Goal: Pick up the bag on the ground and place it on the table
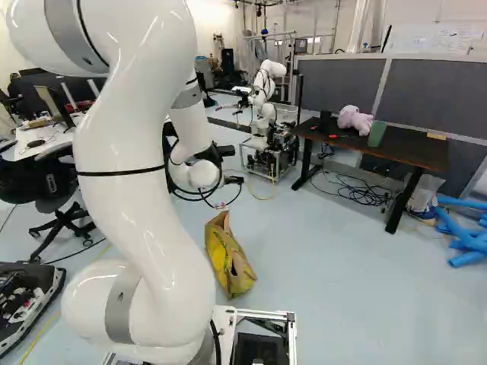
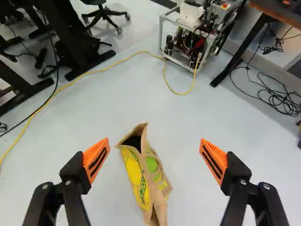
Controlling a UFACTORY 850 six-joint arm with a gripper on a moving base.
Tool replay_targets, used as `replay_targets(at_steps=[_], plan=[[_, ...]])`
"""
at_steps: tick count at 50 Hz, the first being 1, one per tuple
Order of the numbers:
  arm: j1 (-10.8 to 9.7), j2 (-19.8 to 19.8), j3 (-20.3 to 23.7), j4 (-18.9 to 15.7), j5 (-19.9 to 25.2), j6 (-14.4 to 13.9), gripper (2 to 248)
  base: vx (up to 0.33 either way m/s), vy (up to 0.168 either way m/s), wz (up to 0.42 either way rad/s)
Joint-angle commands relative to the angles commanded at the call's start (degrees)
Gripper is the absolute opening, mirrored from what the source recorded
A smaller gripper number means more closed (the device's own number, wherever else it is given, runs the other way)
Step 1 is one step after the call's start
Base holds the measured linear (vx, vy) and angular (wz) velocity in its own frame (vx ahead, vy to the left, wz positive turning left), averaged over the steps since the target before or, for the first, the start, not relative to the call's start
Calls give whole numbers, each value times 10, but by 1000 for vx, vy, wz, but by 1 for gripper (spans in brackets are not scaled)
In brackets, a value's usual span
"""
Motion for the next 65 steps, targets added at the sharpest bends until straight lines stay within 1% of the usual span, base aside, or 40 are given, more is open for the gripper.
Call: replay_targets(at_steps=[27, 50, 65], plan=[[14, -108, -102, -1, -78, 0, 247, 0, 0, 0], [30, -193, -191, -10, -155, 0, 247, 0, 0, 0], [33, -229, -219, -18, -209, 0, 247, 0, 0, 0]])
